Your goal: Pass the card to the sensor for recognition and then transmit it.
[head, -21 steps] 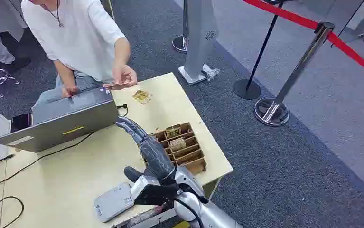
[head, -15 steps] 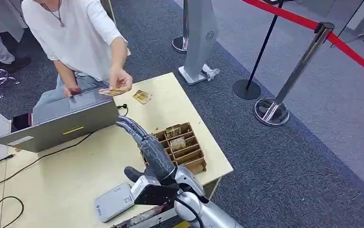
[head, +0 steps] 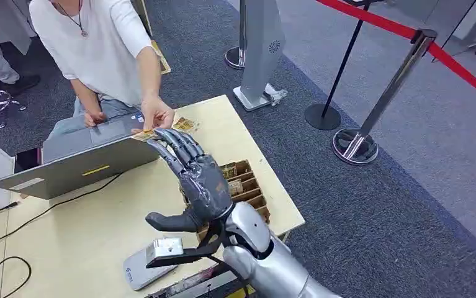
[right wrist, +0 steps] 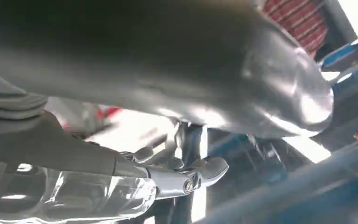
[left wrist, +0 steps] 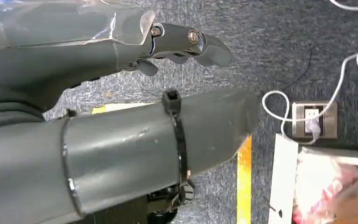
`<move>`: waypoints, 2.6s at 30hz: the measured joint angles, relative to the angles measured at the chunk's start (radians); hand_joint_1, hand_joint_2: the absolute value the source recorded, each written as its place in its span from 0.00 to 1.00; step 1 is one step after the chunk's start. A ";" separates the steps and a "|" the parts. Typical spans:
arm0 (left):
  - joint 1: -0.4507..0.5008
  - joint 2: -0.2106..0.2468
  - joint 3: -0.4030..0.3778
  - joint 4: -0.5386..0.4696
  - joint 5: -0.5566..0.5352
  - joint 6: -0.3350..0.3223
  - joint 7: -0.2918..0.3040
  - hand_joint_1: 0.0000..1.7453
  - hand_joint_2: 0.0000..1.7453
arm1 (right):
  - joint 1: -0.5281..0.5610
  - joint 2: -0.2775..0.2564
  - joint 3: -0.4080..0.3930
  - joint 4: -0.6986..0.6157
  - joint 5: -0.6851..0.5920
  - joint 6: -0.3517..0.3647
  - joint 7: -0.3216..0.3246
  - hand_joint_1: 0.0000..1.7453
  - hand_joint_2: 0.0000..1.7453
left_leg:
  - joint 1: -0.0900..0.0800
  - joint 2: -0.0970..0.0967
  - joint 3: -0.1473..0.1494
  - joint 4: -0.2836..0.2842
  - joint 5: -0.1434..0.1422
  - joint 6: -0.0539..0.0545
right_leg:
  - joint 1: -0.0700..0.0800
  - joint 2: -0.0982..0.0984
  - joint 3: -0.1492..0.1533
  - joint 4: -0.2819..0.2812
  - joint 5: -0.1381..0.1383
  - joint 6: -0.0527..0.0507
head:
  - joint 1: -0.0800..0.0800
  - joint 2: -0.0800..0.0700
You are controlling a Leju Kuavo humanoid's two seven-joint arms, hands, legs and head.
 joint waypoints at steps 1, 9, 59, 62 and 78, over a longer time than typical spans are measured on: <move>-0.001 0.000 -0.006 0.000 -0.004 -0.002 0.002 0.00 0.00 | -0.012 -0.005 -0.001 0.003 0.037 -0.020 0.016 0.00 0.00 | 0.000 0.000 0.000 0.000 0.000 0.000 | 0.000 0.000 0.000 0.000 0.000 0.000 | 0.000 0.000; -0.011 0.001 -0.021 0.000 -0.004 -0.005 0.008 0.00 0.00 | -0.145 -0.058 -0.008 0.186 0.247 -0.182 0.134 0.00 0.00 | 0.000 0.000 0.000 0.000 0.000 0.000 | 0.000 0.000 0.000 0.000 0.000 0.000 | 0.000 0.000; -0.011 0.002 -0.031 0.000 0.013 0.002 0.009 0.00 0.00 | -0.250 -0.069 0.002 0.492 0.279 -0.199 0.173 1.00 1.00 | 0.000 0.000 -0.001 0.000 0.000 0.000 | 0.000 0.000 -0.001 0.000 0.000 0.000 | 0.000 0.000; -0.011 0.002 -0.031 0.000 0.013 0.002 0.009 0.00 0.00 | -0.249 -0.069 0.002 0.492 0.279 -0.198 0.172 1.00 1.00 | 0.000 0.000 -0.001 0.000 0.000 0.000 | 0.000 0.000 -0.001 0.000 0.000 0.000 | 0.000 0.000; -0.011 0.002 -0.031 0.000 0.019 0.003 0.008 0.00 0.00 | -0.245 -0.069 0.005 0.492 0.258 -0.194 0.169 1.00 1.00 | 0.000 0.000 -0.001 0.000 0.000 0.000 | 0.000 0.000 -0.001 0.000 0.000 0.000 | 0.000 0.000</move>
